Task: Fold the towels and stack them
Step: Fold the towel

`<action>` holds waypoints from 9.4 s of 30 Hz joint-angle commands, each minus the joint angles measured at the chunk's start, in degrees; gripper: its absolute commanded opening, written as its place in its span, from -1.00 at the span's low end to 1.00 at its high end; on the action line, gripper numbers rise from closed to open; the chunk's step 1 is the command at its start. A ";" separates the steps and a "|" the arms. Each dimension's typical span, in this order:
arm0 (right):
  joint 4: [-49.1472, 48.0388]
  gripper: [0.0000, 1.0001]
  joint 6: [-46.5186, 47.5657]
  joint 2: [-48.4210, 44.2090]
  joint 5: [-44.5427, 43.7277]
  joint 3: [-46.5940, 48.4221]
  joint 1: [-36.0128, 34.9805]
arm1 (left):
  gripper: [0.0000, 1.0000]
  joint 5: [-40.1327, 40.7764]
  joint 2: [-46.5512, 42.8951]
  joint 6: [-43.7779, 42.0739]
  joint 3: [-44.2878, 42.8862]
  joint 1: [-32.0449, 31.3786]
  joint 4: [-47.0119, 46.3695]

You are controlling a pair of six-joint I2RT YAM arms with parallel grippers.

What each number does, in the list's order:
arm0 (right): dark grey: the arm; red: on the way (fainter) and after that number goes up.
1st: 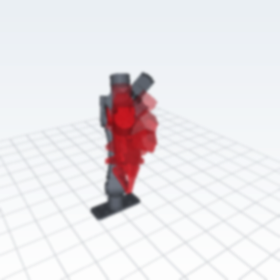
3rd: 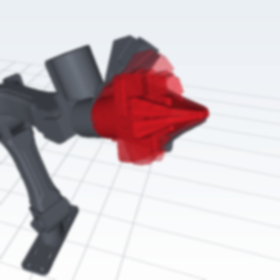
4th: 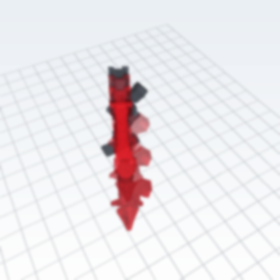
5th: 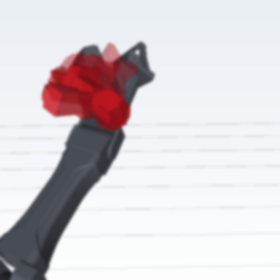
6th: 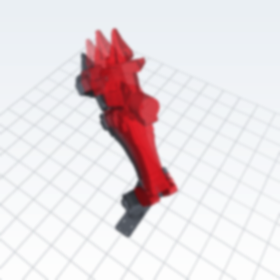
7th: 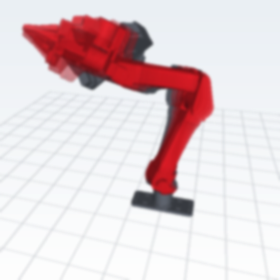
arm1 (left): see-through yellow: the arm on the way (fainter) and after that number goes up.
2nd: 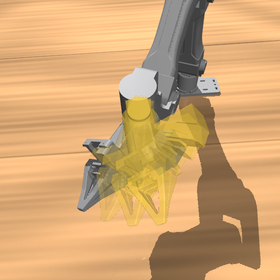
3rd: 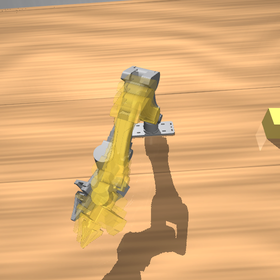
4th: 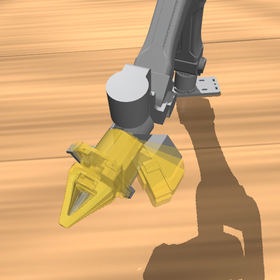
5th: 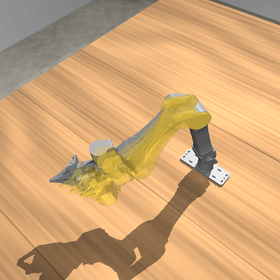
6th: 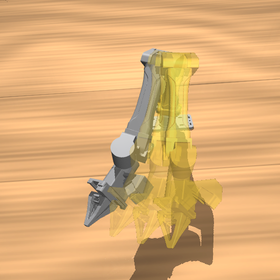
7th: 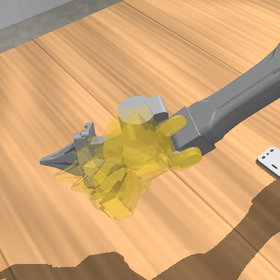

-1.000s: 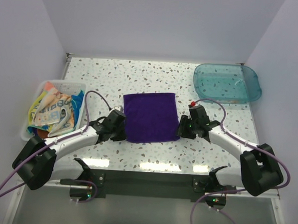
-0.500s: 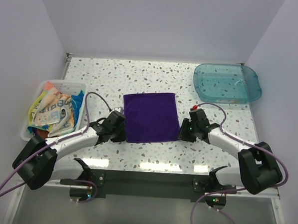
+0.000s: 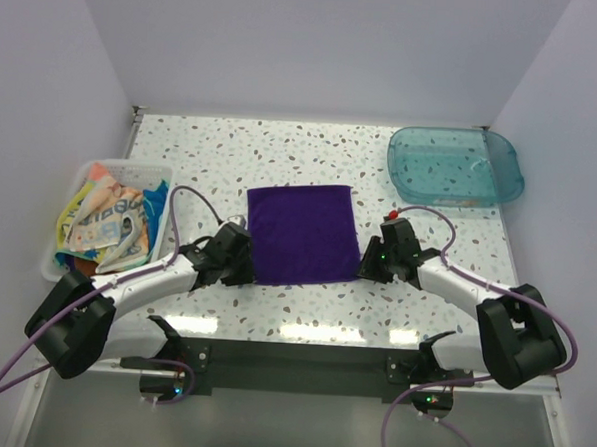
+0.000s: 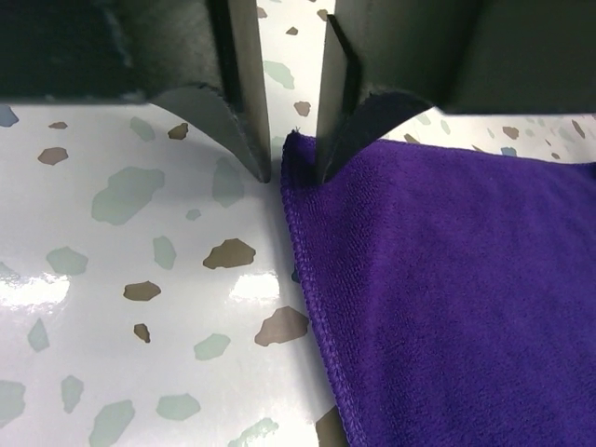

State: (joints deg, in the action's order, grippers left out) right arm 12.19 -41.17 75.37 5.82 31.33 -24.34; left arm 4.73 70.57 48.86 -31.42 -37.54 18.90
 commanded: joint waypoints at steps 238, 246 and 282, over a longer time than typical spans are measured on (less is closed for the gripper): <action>12.32 -0.44 33.48 28.25 0.77 42.92 7.11 | 0.02 2.03 27.53 -30.65 -36.68 14.86 -2.64; 28.04 -0.04 55.04 33.42 5.58 55.39 7.64 | 0.43 -8.73 30.15 -55.23 -41.61 15.74 -3.89; 48.90 -0.84 76.85 58.75 15.71 78.53 8.25 | 0.33 -25.30 49.49 -79.18 -58.49 18.03 15.20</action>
State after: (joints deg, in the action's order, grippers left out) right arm 58.57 34.72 132.51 21.02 109.32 -16.32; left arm -18.96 119.70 -28.40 -87.35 -20.27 32.60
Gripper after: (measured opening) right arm 0.132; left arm 0.669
